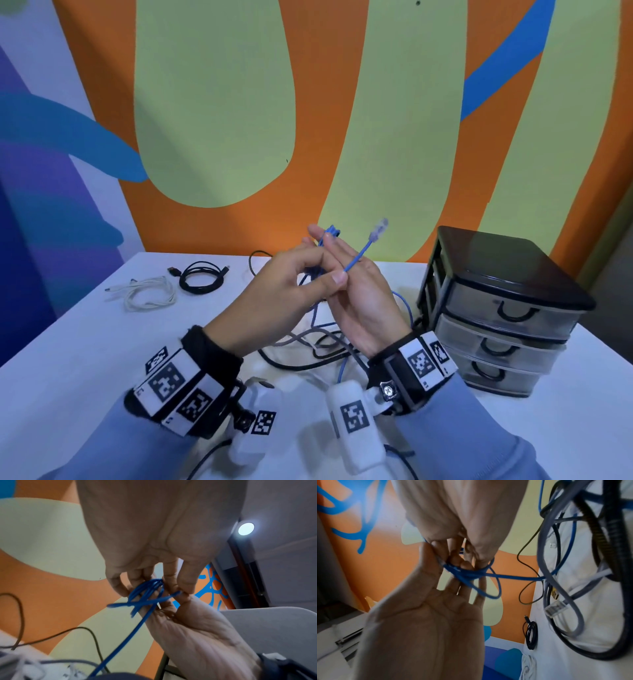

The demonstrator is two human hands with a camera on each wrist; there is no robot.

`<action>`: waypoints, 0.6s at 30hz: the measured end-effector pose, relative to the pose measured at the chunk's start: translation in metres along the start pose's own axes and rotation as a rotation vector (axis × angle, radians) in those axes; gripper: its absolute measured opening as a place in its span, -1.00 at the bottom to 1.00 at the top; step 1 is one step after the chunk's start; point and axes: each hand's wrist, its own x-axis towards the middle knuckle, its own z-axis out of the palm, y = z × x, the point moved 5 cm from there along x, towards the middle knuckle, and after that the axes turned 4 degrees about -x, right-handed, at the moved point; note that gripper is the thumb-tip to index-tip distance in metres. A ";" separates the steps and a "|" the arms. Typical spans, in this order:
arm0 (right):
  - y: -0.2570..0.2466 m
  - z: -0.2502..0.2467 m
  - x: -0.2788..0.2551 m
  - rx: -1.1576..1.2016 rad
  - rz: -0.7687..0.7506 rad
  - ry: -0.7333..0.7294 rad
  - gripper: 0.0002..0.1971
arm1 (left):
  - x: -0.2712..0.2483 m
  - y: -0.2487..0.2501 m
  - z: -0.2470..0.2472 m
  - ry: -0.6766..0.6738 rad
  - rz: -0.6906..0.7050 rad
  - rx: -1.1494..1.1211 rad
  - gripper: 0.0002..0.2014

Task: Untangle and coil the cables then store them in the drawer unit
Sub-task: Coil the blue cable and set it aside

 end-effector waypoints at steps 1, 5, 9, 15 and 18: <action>0.001 0.000 0.000 -0.016 0.019 0.004 -0.58 | 0.000 -0.003 0.001 -0.004 -0.018 -0.050 -0.83; -0.005 -0.001 -0.002 -0.097 -0.033 0.054 -0.60 | 0.003 -0.008 -0.002 0.084 -0.024 -0.262 -0.79; -0.026 -0.019 -0.004 -0.331 -0.224 0.281 -0.75 | 0.004 -0.002 -0.017 0.214 -0.027 -0.532 -0.81; -0.009 -0.005 -0.002 -0.286 -0.031 0.094 -0.60 | 0.002 -0.001 -0.016 0.165 -0.083 -0.725 -0.83; -0.011 0.004 -0.004 0.011 -0.015 -0.021 -0.63 | 0.002 -0.002 -0.014 0.164 -0.111 -0.793 -0.83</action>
